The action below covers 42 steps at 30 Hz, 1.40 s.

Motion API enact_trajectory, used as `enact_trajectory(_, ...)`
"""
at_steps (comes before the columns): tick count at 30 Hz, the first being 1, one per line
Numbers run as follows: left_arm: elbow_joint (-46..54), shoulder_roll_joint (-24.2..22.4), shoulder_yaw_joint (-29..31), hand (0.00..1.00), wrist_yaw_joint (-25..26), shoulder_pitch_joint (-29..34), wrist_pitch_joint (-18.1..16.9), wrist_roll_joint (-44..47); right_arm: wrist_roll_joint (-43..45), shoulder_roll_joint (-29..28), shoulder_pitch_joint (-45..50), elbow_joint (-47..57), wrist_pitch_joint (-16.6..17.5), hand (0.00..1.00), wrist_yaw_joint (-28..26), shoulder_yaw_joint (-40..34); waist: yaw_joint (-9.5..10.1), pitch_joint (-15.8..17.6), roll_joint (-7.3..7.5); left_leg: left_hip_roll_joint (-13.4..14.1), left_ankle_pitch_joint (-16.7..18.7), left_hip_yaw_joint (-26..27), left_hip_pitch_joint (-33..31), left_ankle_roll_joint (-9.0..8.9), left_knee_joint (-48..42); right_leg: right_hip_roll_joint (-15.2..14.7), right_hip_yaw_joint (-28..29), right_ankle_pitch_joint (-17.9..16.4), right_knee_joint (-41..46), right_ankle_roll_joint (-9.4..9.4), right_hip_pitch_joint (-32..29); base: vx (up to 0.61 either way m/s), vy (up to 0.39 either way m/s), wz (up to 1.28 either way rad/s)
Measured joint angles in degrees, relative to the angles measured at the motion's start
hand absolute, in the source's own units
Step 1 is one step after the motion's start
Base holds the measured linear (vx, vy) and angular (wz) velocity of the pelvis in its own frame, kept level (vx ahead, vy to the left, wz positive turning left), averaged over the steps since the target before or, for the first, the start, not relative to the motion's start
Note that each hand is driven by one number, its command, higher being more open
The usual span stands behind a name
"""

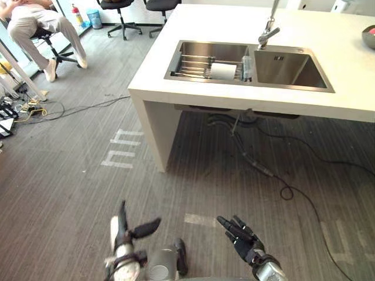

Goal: Walk over to the sink, pick up the cup, carry it to the dishwasher, place the cup inside the dishwasher, then close the dishwasher door

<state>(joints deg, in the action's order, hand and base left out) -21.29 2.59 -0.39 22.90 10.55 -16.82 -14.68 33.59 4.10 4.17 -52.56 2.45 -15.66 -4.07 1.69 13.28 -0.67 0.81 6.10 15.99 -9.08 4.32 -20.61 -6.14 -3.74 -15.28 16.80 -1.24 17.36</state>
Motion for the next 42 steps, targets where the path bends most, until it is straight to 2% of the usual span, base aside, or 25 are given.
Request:
enact_trajectory(2, 9.31, 0.98, -1.49, 1.00, 1.38, -1.30, -0.32, -5.83, -0.08, 0.08, 2.51, 0.87, -0.54, 1.00, 1.40, -0.38, -0.10, -1.75, 0.62, -2.69, -0.09, 0.63, 3.15, 0.32, 5.02, -2.63, -1.33, 1.17, 11.21, -2.22, -4.97, 0.30, 0.082, -0.03)
enact_trajectory(3, 13.41, 1.79, -1.45, 1.00, 1.45, -2.13, -0.35, -8.51, -0.11, 0.05, 3.15, 1.33, -0.64, 1.00, 1.94, -0.65, -0.41, -1.78, 0.79, -3.68, -0.37, 0.54, 5.48, 1.12, 6.43, -4.39, -2.53, 3.19, 18.83, -5.74, -7.47, 0.40, 0.108, 0.06)
enact_trajectory(4, 19.46, 3.96, -1.21, 1.00, 2.05, -3.70, -1.16, -12.67, -0.09, 0.07, 4.34, 2.24, -0.22, 1.00, 2.89, -2.11, -1.21, -2.05, 1.47, -5.14, 0.70, 0.11, 9.04, 1.64, 7.58, -7.98, -3.25, 10.00, 33.28, -11.23, -13.04, 0.35, 0.082, 0.09)
enact_trajectory(6, 23.35, 6.78, -1.46, 1.00, 2.28, -6.37, -2.72, -14.84, 0.11, 0.03, 4.58, 3.72, 0.47, 1.00, 3.52, -2.91, -2.34, -2.29, 1.66, -5.95, 1.39, -1.23, 12.63, 1.84, 8.66, -11.69, -5.11, 10.46, 49.23, -9.21, -18.65, 0.31, 0.019, 0.29)
enact_trajectory(8, 26.02, 8.82, -2.42, 1.00, 4.57, -8.67, -5.72, -16.56, -0.05, 0.51, 4.54, 4.92, 0.99, 1.00, 3.59, -2.10, -2.86, -3.37, 1.07, -5.09, 1.28, -1.52, 16.32, 1.35, 12.05, -13.60, -7.96, 7.71, 55.88, -3.92, -24.42, 0.25, -0.032, 0.18)
enact_trajectory(11, 27.14, 11.24, -3.83, 1.00, 7.75, -11.78, -7.48, -18.61, -0.03, -0.32, 3.67, 5.69, 1.88, 1.00, 3.58, -1.86, -2.93, -3.50, 0.97, -2.47, 1.02, -1.20, 20.95, -0.59, 15.30, -13.49, -12.10, 3.75, 45.94, -0.21, -30.31, 0.22, -0.123, -0.10)
enact_trajectory(14, 27.07, 12.87, -5.92, 1.00, 7.91, -12.75, -6.94, -18.61, -0.53, -1.01, 3.42, 6.99, 1.49, 1.00, 4.65, -1.48, -4.02, -3.14, 0.63, 1.52, 3.28, -1.12, 23.69, -4.27, 14.70, -10.78, -15.74, 3.64, 24.27, -0.76, -31.51, 0.24, -0.252, -0.10)
enact_trajectory(16, 27.08, 13.59, -7.26, 1.00, 7.79, -13.11, -5.89, -18.58, -0.43, -1.33, 3.93, 7.33, 1.00, 1.00, 5.58, -1.36, -4.12, -3.18, 1.19, 3.50, 6.31, -1.12, 24.65, -6.95, 12.04, -8.31, -13.18, 7.54, 8.54, -1.87, -30.29, 0.28, -0.360, -0.08)
enact_trajectory(17, 26.97, 13.94, -8.06, 1.00, 7.73, -13.27, -5.13, -18.61, 0.07, -1.53, 4.58, 7.14, 0.64, 1.00, 5.91, -1.62, -4.20, -3.19, 2.38, 3.75, 9.34, -1.42, 25.81, -8.76, 9.75, -7.36, -10.73, 15.27, 3.25, -3.48, -28.15, 0.37, -0.420, 0.04)
enact_trajectory(18, 26.55, 13.17, -9.49, 1.00, 7.29, -13.03, -4.04, -18.63, 0.35, -1.14, 4.93, 7.20, 0.12, 1.00, 5.99, -2.88, -4.34, -3.71, 0.59, 6.27, 10.64, -1.68, 26.27, -9.87, 8.53, -5.18, -11.00, 15.48, 4.49, -1.41, -27.68, 0.37, -0.409, 0.07)
enact_trajectory(20, 26.55, 12.08, -10.62, 1.00, 6.68, -13.66, -3.75, -19.62, -0.05, -0.36, 5.08, 7.77, -1.10, 1.00, 5.73, -4.16, -4.37, -4.05, -1.22, 8.94, 11.62, -2.69, 26.46, -10.66, 7.29, -3.11, -11.66, 12.29, 7.38, -0.05, -28.03, 0.26, -0.294, 0.02)
enact_trajectory(24, 27.66, 10.80, -12.44, 1.00, 4.02, -15.38, -3.62, -20.27, -0.22, -0.29, 7.50, 11.57, -2.74, 1.00, 5.45, -6.20, -4.55, -4.76, -2.13, 12.06, 14.99, -2.76, 27.35, -11.25, 6.75, -1.81, -12.50, 4.87, 16.92, 0.89, -31.09, 0.19, -0.205, -0.01)
enact_trajectory(25, 28.18, 10.73, -12.44, 1.00, 2.67, -15.37, -3.35, -20.19, -0.46, -0.35, 7.80, 12.47, -3.47, 1.00, 5.36, -6.76, -4.50, -5.15, -2.67, 12.66, 15.72, -2.15, 27.82, -9.06, 6.76, -0.72, -12.68, 3.37, 17.81, 1.33, -31.28, 0.26, -0.185, -0.16)
enact_trajectory(27, 28.81, 10.36, -12.52, 1.00, 0.24, -15.41, -2.10, -20.18, -2.01, 0.32, 8.11, 12.33, -4.79, 1.00, 5.35, -6.73, -4.27, -5.19, -3.90, 17.24, 11.57, -3.29, 18.69, -3.99, -13.97, 1.73, -13.53, 3.03, 14.09, 2.30, -28.58, 0.32, -0.217, -0.17)
enact_trajectory(28, 29.67, 9.90, -12.50, 1.00, -1.45, -15.23, -0.93, -20.09, -2.76, 0.78, 8.82, 12.99, -5.42, 1.00, 5.32, -6.55, -4.30, -4.79, -5.03, 20.73, 4.81, -4.42, 13.44, -1.63, -25.92, 4.04, -13.97, 3.30, 10.25, 2.78, -24.76, 0.27, -0.147, -0.08)
enact_trajectory(29, 30.21, 9.85, -12.48, 1.00, -2.22, -15.04, -0.65, -19.97, -3.06, 0.89, 9.07, 13.05, -5.54, 1.00, 5.31, -6.44, -4.28, -4.61, -5.33, 22.39, 1.03, -4.86, 11.51, -1.87, -30.46, 5.04, -13.96, 3.49, 8.22, 3.10, -22.49, 0.34, -0.072, -0.02)
enact_trajectory(30, 30.65, 9.98, -12.48, 1.00, -3.36, -14.88, -0.70, -19.54, -3.52, 1.17, 9.74, 12.28, -5.94, 1.00, 5.32, -5.85, -4.29, -4.55, -5.21, 23.08, 3.06, -5.01, 8.75, -3.29, -35.77, 5.54, -14.08, 3.95, 5.01, 3.86, -18.14, 0.38, -0.045, -0.02)
enact_trajectory(31, 30.65, 10.34, -12.47, 1.00, -4.81, -14.88, -0.61, -18.80, -3.45, 2.22, 10.19, 10.23, -6.08, 1.00, 5.35, -4.78, -4.36, -4.23, -4.27, 21.20, 7.52, -2.74, 7.88, -3.84, -32.64, 5.17, -13.72, 4.37, 0.81, 3.83, -13.23, 0.39, -0.030, -0.06)
enact_trajectory(33, 30.84, 11.34, -12.43, 1.00, -5.67, -14.91, -0.57, -18.13, -3.46, 2.88, 9.87, 8.69, -6.16, 1.00, 5.43, -4.05, -4.33, -4.49, -4.50, 18.92, 9.82, -0.39, 7.52, -4.62, -25.79, 4.71, -13.12, 4.85, -1.87, 3.21, -10.66, 0.38, -0.011, -0.19)
enact_trajectory(34, 31.32, 12.40, -12.40, 1.00, -6.81, -14.92, -0.26, -17.99, -3.41, 3.50, 9.31, 7.40, -6.18, 1.00, 5.45, -3.59, -4.22, -4.93, -4.33, 15.37, 10.05, 1.24, 7.21, -4.70, -15.63, 3.45, -12.29, 5.40, -3.09, 2.20, -9.90, 0.36, 0.027, -0.31)
enact_trajectory(35, 31.76, 12.79, -12.43, 1.00, -7.78, -15.12, 0.17, -17.98, -3.41, 4.08, 8.96, 7.06, -6.18, 1.00, 5.42, -2.78, -4.31, -5.33, -4.54, 12.63, 8.33, 1.60, 6.57, -5.44, -7.06, 2.92, -11.99, 5.58, -3.46, 1.57, -10.03, 0.35, 0.057, -0.29)
enact_trajectory(36, 31.74, 12.85, -12.62, 1.00, -9.19, -16.40, 0.75, -17.98, -3.46, 4.79, 8.71, 7.04, -6.19, 1.00, 5.31, -2.20, -4.55, -5.96, -5.52, 10.23, 0.11, 1.41, 5.42, -5.56, 2.65, 3.13, -11.67, 5.41, -3.55, 0.86, -10.45, 0.35, 0.091, -0.26)
enact_trajectory(37, 31.46, 13.21, -12.68, 1.00, -9.77, -16.95, 1.13, -17.95, -3.49, 4.79, 8.28, 6.38, -6.23, 1.00, 5.46, -2.23, -4.28, -6.25, -5.58, 9.56, -2.38, 1.18, 6.10, -6.76, 4.49, 2.86, -10.98, 4.98, -3.26, 0.19, -10.48, 0.42, 0.086, -0.17)
enact_trajectory(39, 29.09, 16.04, -14.54, 1.00, -13.00, -19.05, 4.60, -16.88, -3.32, 3.58, 8.61, 5.88, -6.74, 1.00, 6.08, -2.35, -5.71, -7.59, -3.23, 5.60, -6.34, 1.87, 11.86, -6.21, 15.41, 0.59, -11.40, 4.77, -2.64, -0.13, -9.94, 0.34, 0.066, 0.10)
enact_trajectory(42, 25.10, 19.48, -16.43, 1.00, -18.06, -22.77, 8.44, -15.61, -3.36, 3.91, 8.59, 6.12, -7.24, 1.00, 6.02, -2.31, -7.01, -7.39, -3.62, 6.28, -7.00, 0.71, 15.66, -6.08, 18.23, 0.52, -10.80, 3.32, 3.31, 0.18, -11.51, 0.20, -0.001, 0.21)
